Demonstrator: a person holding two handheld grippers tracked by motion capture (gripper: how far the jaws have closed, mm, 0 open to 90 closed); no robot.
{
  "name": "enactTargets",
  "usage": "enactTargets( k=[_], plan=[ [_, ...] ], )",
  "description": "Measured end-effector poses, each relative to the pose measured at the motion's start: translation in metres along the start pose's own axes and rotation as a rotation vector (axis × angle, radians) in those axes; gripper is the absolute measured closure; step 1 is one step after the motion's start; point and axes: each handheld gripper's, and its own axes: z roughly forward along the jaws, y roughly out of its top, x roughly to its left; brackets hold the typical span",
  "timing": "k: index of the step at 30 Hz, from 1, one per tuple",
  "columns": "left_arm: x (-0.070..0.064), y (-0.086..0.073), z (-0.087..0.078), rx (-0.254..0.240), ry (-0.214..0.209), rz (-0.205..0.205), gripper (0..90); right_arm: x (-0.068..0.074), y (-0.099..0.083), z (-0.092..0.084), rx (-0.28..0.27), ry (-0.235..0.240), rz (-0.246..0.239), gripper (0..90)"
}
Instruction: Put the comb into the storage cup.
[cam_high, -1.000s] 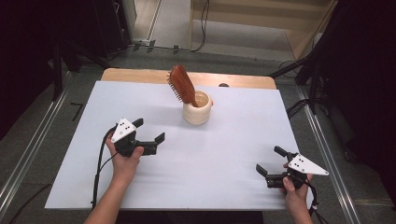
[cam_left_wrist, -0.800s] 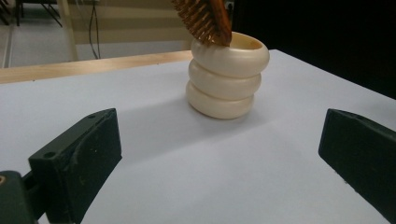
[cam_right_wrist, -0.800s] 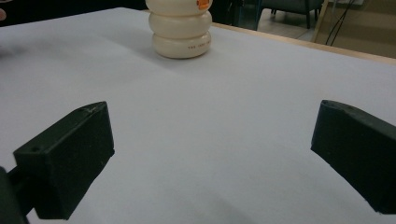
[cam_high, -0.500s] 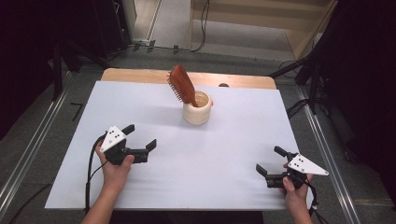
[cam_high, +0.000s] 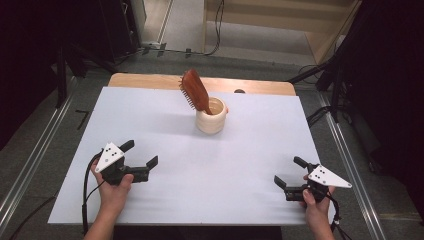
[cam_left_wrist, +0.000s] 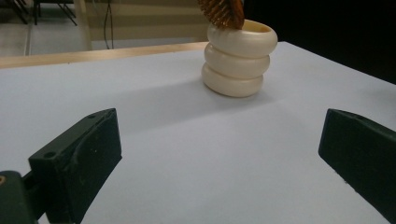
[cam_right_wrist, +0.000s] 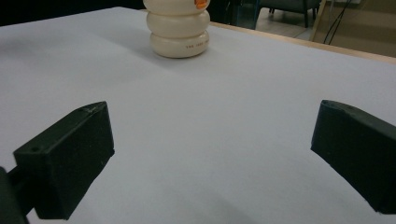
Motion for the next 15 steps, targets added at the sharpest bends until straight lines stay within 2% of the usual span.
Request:
enactTargets(
  k=[11,15],
  plan=[
    [0.008,-0.005,-0.019,-0.01,0.027,-0.009,0.0,0.0,0.0,0.0,0.001,0.0,0.002,0.0],
    [0.01,-0.007,-0.025,0.0,0.037,0.002,0.0,0.0,0.0,0.0,0.001,-0.001,0.003,0.0]
  ],
)
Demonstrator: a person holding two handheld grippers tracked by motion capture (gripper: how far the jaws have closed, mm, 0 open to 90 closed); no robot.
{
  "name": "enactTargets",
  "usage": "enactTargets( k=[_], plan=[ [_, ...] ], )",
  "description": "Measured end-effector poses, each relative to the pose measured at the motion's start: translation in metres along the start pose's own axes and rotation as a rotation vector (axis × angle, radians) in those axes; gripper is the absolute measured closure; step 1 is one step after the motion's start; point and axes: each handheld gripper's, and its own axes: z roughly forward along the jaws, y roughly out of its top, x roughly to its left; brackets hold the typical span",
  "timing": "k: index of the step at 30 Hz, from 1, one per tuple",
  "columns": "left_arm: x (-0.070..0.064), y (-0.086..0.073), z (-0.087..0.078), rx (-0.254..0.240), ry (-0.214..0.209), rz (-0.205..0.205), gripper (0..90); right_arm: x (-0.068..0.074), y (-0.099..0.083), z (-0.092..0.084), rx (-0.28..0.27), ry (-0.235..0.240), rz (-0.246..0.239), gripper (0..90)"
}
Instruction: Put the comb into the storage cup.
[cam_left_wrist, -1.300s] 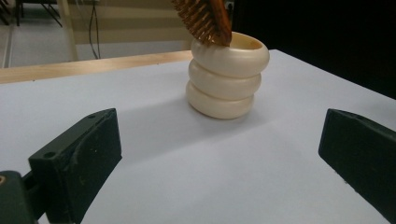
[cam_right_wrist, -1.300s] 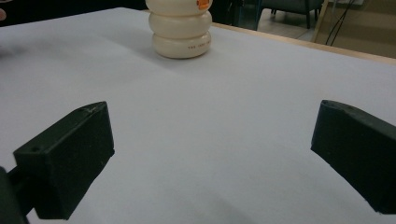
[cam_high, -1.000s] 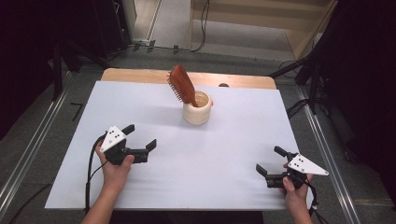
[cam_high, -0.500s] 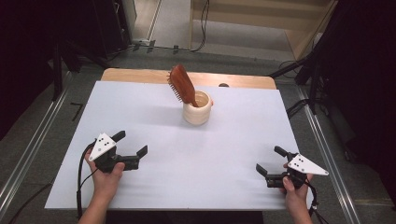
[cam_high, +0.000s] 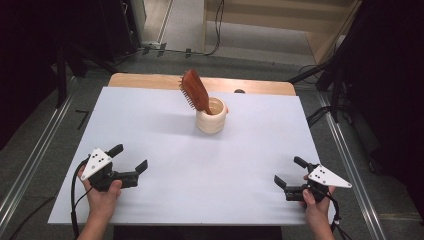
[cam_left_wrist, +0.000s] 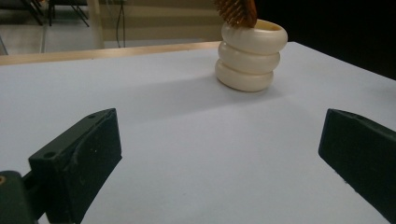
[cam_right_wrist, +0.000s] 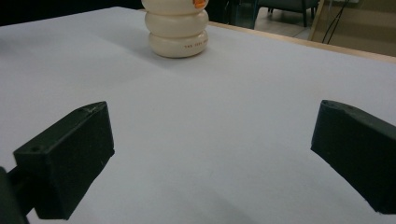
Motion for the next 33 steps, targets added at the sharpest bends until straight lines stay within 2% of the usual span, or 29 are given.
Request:
enactTargets(
  k=[2,8,16,19,24,33],
  plan=[
    [0.001,-0.002,-0.003,0.006,0.005,0.008,0.0,0.0,0.0,0.0,-0.001,-0.001,0.0,0.0],
    [0.008,-0.006,-0.013,0.003,0.028,-0.006,0.0,0.0,0.0,0.0,0.001,-0.004,-0.002,0.0],
    [0.017,-0.013,-0.024,0.031,0.057,0.016,0.0,0.0,0.0,0.0,0.001,-0.007,-0.002,0.0],
    [0.024,-0.016,-0.027,0.043,0.06,0.003,0.0,0.0,0.0,0.0,0.0,-0.005,-0.002,0.0],
    [0.032,-0.019,-0.03,0.058,0.08,0.012,0.0,0.0,0.0,0.001,0.0,-0.003,-0.002,0.0],
    [0.047,-0.023,-0.041,0.052,0.09,-0.014,0.0,-0.001,0.0,0.0,-0.002,-0.005,0.008,0.0]
  ],
)
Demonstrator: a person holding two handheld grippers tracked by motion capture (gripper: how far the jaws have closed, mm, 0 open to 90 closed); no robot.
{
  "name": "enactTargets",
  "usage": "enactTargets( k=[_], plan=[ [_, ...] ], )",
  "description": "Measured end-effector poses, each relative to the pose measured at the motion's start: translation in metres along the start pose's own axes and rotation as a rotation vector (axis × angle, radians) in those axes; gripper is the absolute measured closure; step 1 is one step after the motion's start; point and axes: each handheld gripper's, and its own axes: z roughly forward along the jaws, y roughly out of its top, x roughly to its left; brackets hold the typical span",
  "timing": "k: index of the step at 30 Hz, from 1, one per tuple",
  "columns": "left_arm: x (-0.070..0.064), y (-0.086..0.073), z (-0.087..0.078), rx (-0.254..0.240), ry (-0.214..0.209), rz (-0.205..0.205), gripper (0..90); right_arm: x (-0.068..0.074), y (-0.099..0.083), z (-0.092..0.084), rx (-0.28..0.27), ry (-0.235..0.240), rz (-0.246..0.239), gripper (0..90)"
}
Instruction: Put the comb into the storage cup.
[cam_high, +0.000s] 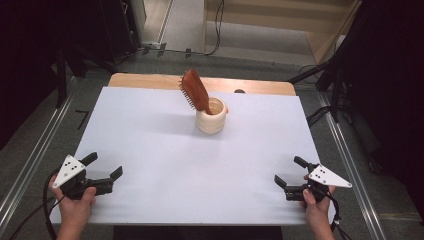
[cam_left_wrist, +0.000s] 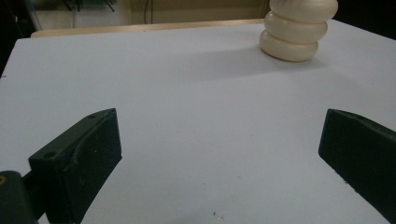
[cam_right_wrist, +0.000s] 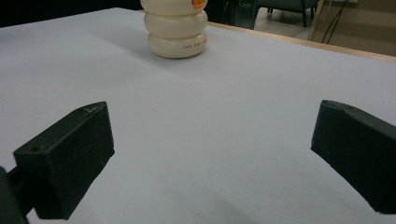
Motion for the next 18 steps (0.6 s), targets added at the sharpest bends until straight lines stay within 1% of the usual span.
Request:
enactTargets(
  k=[4,6,8,9,10,18],
  plan=[
    [0.005,-0.001,-0.004,0.0,0.012,0.007,0.0,0.0,0.0,0.0,-0.001,-0.001,0.004,0.0],
    [0.009,-0.003,-0.005,0.002,0.005,-0.001,0.0,-0.001,0.0,0.0,-0.002,0.001,0.004,0.0],
    [0.013,-0.006,-0.003,0.001,-0.011,-0.032,0.0,-0.001,0.0,0.0,-0.003,0.002,0.005,0.0],
    [0.014,-0.006,-0.003,-0.003,-0.019,-0.041,0.0,-0.001,0.0,0.0,-0.003,0.002,0.005,0.0],
    [0.014,-0.007,-0.003,-0.011,-0.018,-0.047,0.0,-0.001,0.0,0.0,-0.003,0.001,0.006,0.0],
    [0.014,-0.008,-0.005,-0.031,-0.029,-0.056,0.0,-0.002,0.0,0.0,-0.007,-0.01,0.018,0.0]
  ],
)
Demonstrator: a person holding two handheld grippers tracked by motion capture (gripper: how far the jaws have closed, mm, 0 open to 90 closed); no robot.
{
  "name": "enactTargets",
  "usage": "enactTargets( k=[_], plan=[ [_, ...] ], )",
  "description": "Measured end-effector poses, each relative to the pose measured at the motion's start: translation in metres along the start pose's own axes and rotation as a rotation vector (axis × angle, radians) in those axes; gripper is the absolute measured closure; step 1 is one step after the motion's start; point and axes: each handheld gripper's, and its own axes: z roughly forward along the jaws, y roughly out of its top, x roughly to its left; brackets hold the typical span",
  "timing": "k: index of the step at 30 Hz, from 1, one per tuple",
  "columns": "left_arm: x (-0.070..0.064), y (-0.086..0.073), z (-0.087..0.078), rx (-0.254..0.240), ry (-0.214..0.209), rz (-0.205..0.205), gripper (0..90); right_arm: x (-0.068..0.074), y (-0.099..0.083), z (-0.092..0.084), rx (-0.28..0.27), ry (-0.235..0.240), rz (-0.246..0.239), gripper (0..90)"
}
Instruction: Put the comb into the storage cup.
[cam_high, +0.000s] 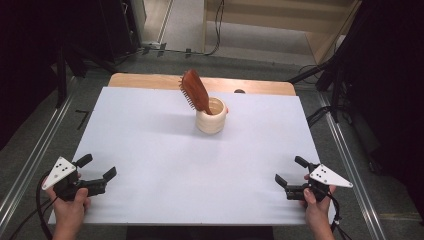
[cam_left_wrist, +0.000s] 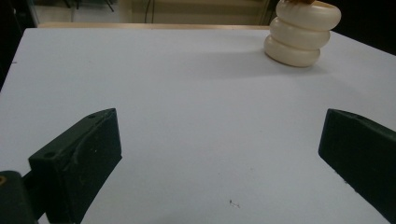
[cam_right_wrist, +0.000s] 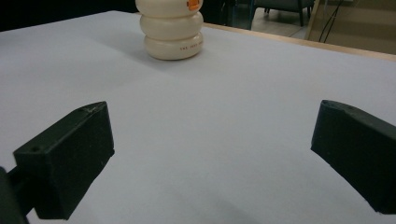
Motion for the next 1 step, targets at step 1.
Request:
enactTargets(
  k=[1],
  plan=[
    [0.0,0.0,-0.0003,-0.004,-0.002,-0.002,0.0,-0.0002,0.0,0.0,-0.001,0.0,0.004,0.0]
  ],
)
